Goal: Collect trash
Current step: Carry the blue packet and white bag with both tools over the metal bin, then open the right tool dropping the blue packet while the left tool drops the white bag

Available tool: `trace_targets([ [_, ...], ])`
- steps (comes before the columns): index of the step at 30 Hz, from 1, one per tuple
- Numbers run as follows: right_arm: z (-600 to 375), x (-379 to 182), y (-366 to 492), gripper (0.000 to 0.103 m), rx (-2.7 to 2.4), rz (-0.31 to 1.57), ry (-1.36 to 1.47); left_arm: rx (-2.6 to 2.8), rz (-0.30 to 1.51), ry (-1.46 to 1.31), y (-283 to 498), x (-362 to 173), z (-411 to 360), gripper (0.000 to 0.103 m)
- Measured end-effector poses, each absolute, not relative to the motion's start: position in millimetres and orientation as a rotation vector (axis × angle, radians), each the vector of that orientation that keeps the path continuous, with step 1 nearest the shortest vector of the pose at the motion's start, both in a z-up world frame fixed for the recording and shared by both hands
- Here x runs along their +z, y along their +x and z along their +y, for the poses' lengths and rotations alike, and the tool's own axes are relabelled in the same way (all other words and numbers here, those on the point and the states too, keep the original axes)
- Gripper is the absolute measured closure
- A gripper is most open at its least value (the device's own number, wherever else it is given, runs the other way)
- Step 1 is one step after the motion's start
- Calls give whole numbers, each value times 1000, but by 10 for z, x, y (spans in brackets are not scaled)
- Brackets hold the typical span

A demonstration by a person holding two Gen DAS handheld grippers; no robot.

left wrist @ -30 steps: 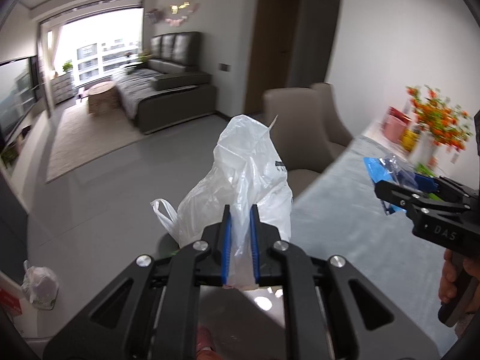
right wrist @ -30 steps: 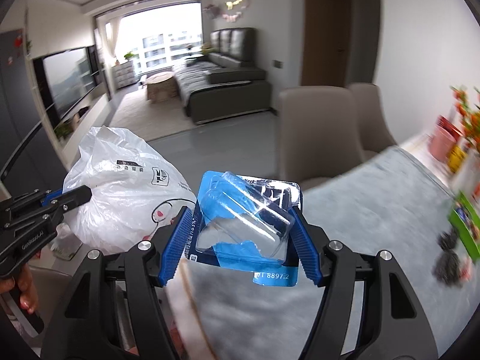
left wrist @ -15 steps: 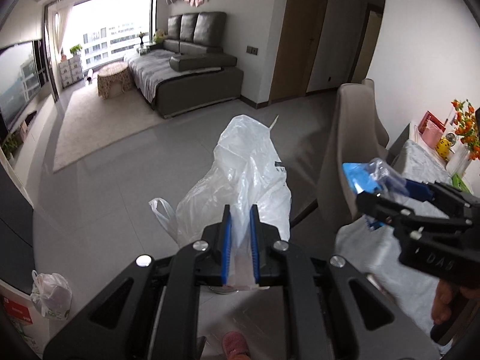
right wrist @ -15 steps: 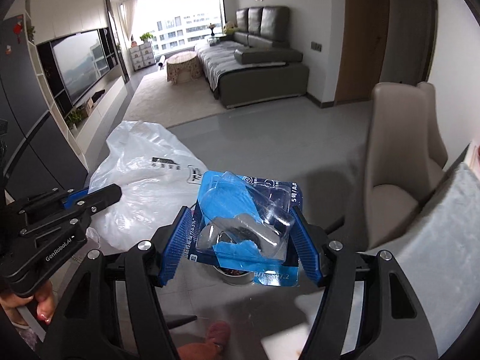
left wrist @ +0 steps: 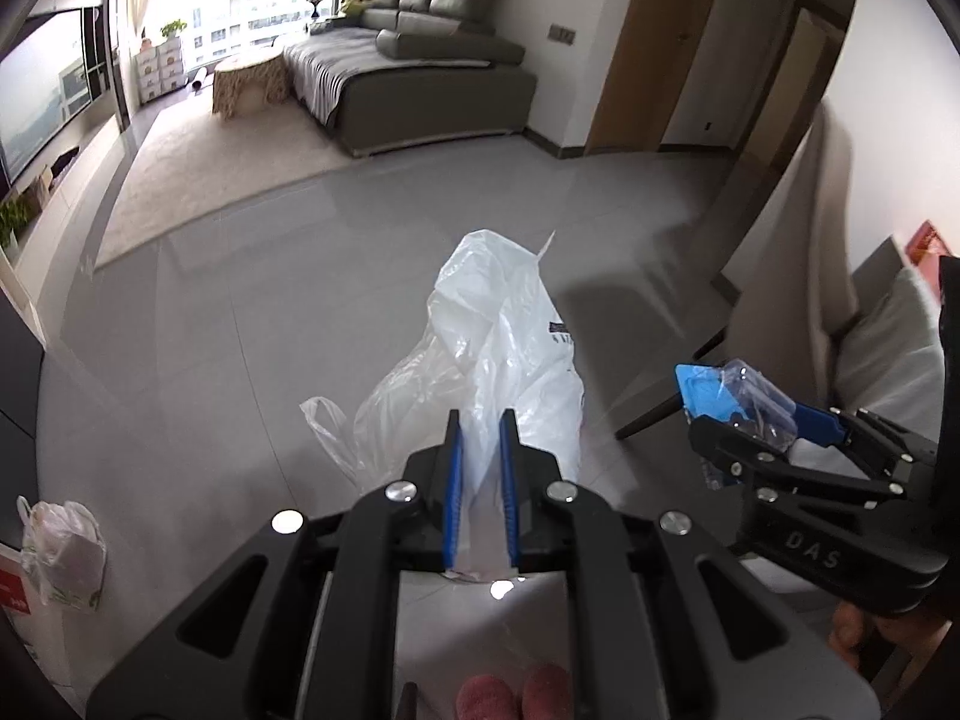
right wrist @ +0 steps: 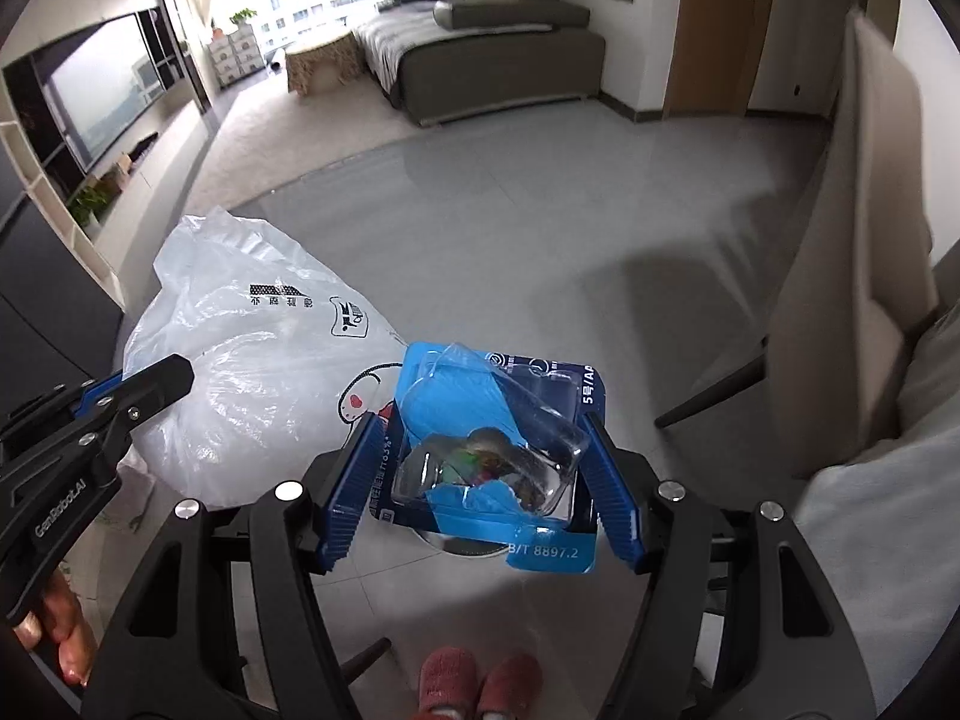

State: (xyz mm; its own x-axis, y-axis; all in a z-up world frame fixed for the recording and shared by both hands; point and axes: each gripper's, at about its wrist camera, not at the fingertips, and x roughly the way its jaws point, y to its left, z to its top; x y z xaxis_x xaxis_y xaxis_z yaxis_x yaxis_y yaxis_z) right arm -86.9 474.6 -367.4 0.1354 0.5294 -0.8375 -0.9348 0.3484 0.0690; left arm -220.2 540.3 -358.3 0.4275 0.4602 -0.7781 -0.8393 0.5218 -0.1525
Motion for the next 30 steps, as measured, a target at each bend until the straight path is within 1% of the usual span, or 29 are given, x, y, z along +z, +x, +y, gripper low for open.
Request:
trace_targets([
  [2, 4859, -4010, -878, 40, 1143, 934, -556, 880, 756, -592, -2208, -3944, 5521, 91],
  [7, 5150, -4884, -897, 39, 1129, 978, -577, 889, 792, -599, -2208, -4578, 5698, 91],
  [10, 5256, -5184, -877, 38, 1129, 1012, -574, 890, 811, -609, -2208, -4838, 5760, 91],
  [15, 5247, -5334, -876, 38, 1134, 1003, -599, 871, 827, -625, -2139, -5060, 5849, 91],
  [16, 5229, -5341, -858, 35, 1132, 1002, -600, 863, 831, -623, -2113, -5087, 5859, 91],
  [17, 5241, -5341, -849, 28, 1134, 1002, -598, 859, 833, -623, -2092, -5113, 5889, 91],
  [18, 5264, -5345, -837, 27, 1137, 1001, -593, 852, 834, -625, -2058, -5124, 5897, 91],
  [27, 5199, -5357, -657, 27, 1074, 1007, -569, 781, 843, -622, -1894, -5253, 5897, 91],
  [29, 5167, -5348, -615, 27, 1037, 1007, -575, 760, 840, -619, -1820, -5297, 5858, 90],
  [30, 5141, -5356, -584, 27, 1020, 1007, -582, 757, 836, -617, -1797, -5318, 5844, 85],
])
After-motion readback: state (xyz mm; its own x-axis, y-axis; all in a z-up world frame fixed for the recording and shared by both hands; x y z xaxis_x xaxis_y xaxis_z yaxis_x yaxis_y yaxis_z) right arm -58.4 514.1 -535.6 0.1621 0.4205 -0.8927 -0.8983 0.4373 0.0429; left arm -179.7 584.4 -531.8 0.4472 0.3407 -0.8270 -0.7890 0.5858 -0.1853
